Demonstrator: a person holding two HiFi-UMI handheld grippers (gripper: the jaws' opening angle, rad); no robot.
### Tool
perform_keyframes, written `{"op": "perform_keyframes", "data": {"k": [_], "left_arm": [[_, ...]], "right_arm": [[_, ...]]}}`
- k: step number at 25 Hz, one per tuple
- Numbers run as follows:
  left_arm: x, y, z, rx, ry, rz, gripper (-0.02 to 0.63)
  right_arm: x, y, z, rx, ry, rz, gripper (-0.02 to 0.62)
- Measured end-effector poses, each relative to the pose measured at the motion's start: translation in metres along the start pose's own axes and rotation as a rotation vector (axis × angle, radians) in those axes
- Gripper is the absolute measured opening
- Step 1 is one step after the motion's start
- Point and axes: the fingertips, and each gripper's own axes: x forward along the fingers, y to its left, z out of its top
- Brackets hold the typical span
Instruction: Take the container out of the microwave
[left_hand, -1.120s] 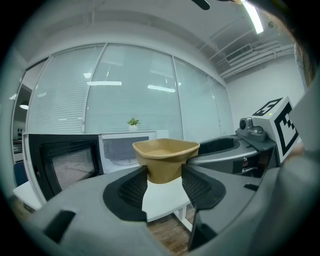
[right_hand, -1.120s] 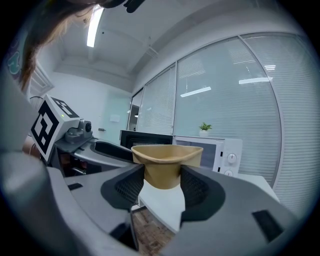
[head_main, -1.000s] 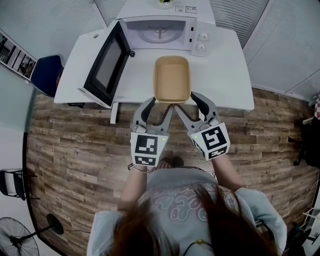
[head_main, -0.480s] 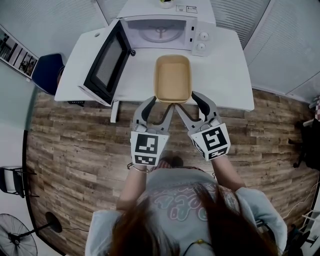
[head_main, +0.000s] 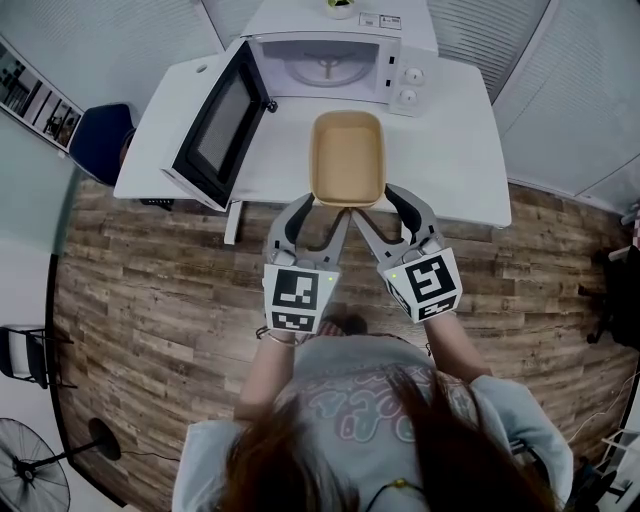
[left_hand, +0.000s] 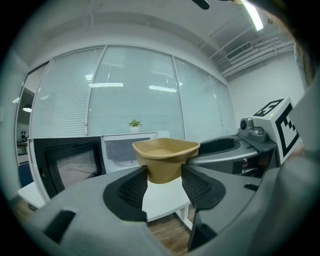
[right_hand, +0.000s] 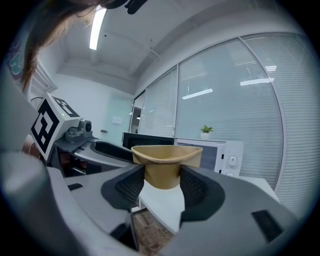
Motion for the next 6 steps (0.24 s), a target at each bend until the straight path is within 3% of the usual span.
{"op": "perform_keyframes", "data": {"k": [6], "left_arm": [[-0.0021,0.0021,-0.0015,-0.005,0.000,0.002,0.212]], "right_arm": [[0.0012,0.0030,-0.0002,-0.002,0.002,0.002,0.225]]}}
